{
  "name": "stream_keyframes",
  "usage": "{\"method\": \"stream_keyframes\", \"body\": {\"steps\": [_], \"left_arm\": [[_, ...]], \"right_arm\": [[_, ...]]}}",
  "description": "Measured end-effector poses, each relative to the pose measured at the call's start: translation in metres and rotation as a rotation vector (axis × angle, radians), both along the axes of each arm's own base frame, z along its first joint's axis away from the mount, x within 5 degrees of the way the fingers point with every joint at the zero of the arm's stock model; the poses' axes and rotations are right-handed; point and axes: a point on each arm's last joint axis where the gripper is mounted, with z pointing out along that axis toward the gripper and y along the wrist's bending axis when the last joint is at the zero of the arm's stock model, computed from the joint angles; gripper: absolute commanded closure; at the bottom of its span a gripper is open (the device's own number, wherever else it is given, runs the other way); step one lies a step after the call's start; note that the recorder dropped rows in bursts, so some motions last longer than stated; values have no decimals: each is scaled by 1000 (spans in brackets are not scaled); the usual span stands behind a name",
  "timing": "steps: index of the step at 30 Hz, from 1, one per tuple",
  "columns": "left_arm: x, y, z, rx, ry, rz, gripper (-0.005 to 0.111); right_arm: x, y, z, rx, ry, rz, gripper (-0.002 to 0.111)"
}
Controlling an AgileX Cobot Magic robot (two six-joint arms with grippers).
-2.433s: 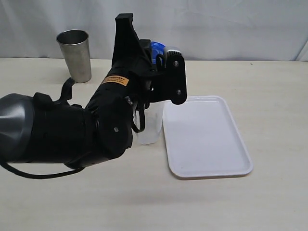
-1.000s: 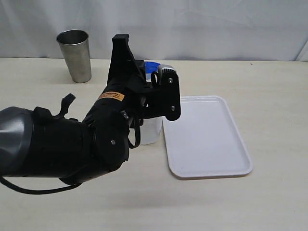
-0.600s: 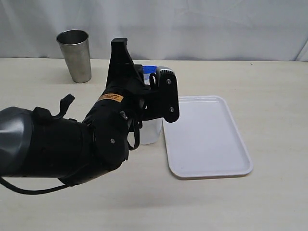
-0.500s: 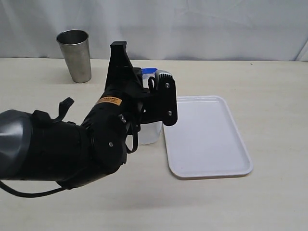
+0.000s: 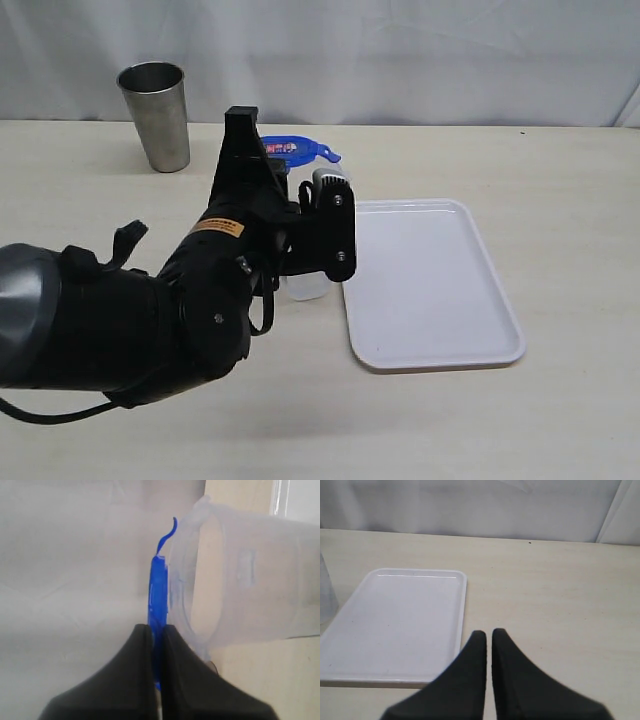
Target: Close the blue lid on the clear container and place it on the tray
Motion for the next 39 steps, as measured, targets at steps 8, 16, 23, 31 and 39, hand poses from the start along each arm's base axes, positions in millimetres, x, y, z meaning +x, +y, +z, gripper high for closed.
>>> {"method": "stream_keyframes", "body": {"steps": [8, 16, 23, 31, 39], "left_arm": [[-1, -1, -1, 1, 14, -13, 107], [-2, -2, 0, 2, -3, -11, 107], [-11, -10, 2, 3, -20, -40, 107], [-11, -10, 2, 2, -27, -36, 107], [-17, -13, 4, 0, -51, -41, 107]], "right_arm": [[0, 0, 0, 0, 0, 0, 104], [0, 0, 0, 0, 0, 0, 104], [0, 0, 0, 0, 0, 0, 104], [0, 0, 0, 0, 0, 0, 104], [0, 0, 0, 0, 0, 0, 104]]}}
